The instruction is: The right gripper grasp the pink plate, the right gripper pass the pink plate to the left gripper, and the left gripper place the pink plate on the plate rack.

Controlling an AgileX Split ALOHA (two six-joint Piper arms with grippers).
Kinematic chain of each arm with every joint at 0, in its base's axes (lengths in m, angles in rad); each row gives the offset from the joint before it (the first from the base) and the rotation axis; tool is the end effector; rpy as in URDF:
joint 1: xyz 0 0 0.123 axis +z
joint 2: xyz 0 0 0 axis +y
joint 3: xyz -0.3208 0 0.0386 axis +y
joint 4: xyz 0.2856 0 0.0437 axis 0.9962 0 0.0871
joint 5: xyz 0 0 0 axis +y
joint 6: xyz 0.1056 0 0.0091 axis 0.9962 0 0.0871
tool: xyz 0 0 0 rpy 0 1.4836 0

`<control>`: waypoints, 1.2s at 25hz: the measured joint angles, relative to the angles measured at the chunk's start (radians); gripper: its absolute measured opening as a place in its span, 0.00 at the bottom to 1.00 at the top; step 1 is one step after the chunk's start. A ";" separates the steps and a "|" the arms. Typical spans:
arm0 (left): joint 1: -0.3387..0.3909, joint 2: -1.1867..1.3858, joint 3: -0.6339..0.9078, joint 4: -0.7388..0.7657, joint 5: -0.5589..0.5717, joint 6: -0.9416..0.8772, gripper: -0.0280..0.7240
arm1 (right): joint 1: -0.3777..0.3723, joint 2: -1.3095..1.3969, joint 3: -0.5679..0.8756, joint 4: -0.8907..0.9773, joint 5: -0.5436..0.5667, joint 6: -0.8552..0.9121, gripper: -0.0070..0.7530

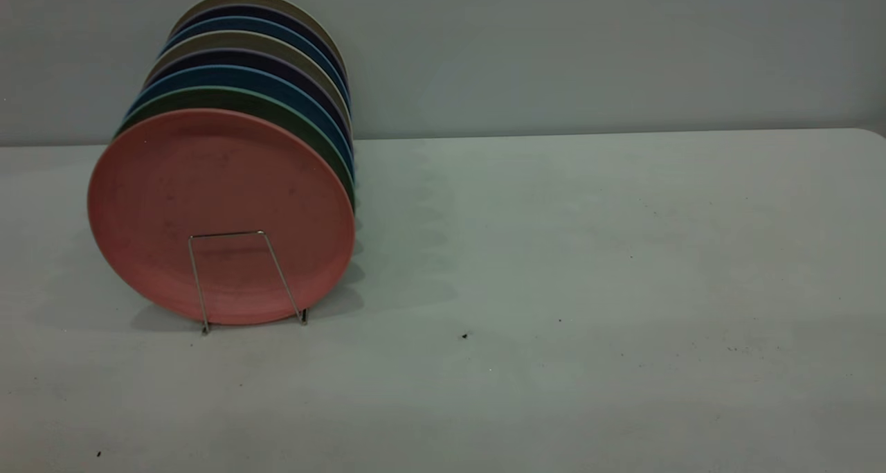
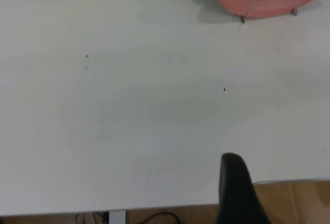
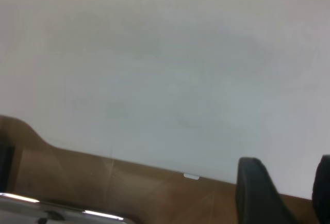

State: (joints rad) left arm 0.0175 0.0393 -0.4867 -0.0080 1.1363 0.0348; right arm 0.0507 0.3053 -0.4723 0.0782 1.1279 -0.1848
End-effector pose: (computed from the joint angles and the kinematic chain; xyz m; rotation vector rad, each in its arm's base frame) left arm 0.0069 -0.0006 0.2770 0.0193 2.1725 0.0201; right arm 0.0474 0.0099 0.2657 -0.2772 2.4250 0.0415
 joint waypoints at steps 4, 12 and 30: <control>0.000 -0.002 0.000 0.000 0.000 0.000 0.66 | 0.000 -0.072 0.000 0.000 0.000 0.000 0.38; 0.000 -0.003 0.000 0.000 0.000 -0.001 0.66 | 0.000 -0.289 0.000 0.000 0.004 0.000 0.38; -0.001 -0.061 0.001 -0.003 0.000 -0.001 0.66 | 0.000 -0.322 0.000 0.001 0.007 0.001 0.38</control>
State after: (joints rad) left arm 0.0166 -0.0217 -0.4859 -0.0109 1.1363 0.0342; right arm 0.0507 -0.0167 -0.4723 0.0790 1.1347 -0.1837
